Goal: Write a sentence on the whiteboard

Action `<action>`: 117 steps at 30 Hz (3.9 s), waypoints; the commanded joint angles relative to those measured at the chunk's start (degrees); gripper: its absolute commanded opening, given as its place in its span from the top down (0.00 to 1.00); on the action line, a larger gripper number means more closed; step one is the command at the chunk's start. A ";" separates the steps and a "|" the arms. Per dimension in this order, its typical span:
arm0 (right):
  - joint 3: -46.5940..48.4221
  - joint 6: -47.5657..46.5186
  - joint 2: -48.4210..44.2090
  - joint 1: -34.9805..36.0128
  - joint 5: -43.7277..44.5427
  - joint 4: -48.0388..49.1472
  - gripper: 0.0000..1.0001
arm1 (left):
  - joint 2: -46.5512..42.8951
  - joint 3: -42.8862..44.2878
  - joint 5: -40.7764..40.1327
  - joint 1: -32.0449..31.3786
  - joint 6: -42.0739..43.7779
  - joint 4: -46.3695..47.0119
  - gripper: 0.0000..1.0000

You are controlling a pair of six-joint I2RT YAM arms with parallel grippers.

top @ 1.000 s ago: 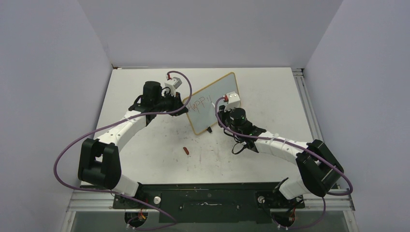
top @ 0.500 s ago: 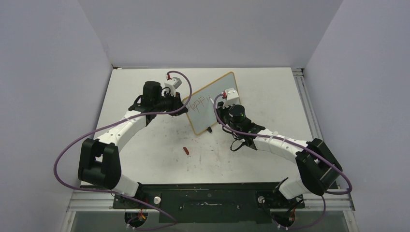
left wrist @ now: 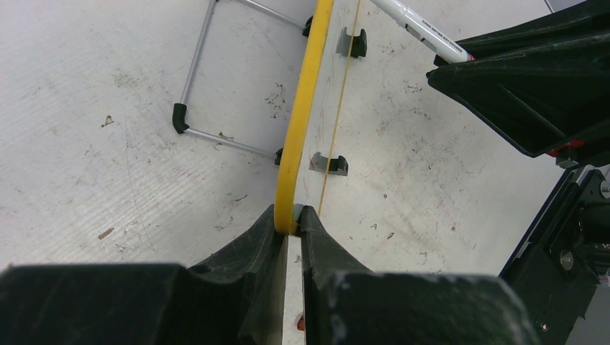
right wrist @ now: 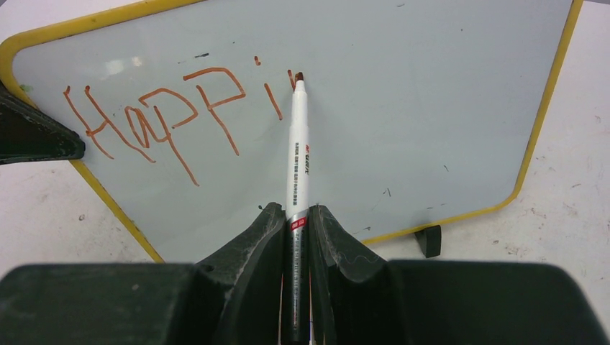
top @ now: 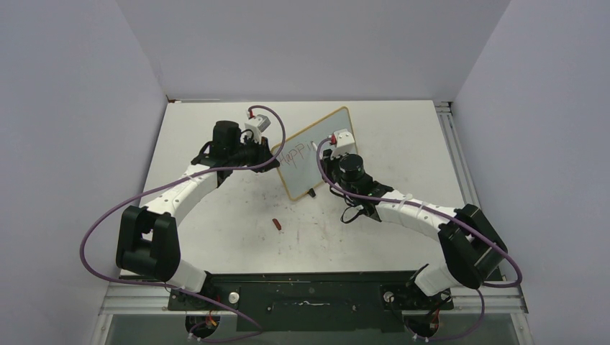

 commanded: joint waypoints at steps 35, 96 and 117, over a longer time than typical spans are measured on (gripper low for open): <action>-2.13 1.52 0.82 -1.06 0.93 1.16 0.95 | -2.22 1.52 -0.19 -0.45 1.69 -1.50 1.00; 1.86 -0.56 0.18 -1.57 2.60 -0.12 0.95 | -2.50 1.66 -0.22 -0.45 1.69 -1.59 1.00; 2.92 -1.04 1.94 -3.13 2.92 1.06 0.95 | -2.52 1.52 -0.24 -0.45 1.86 -1.66 1.00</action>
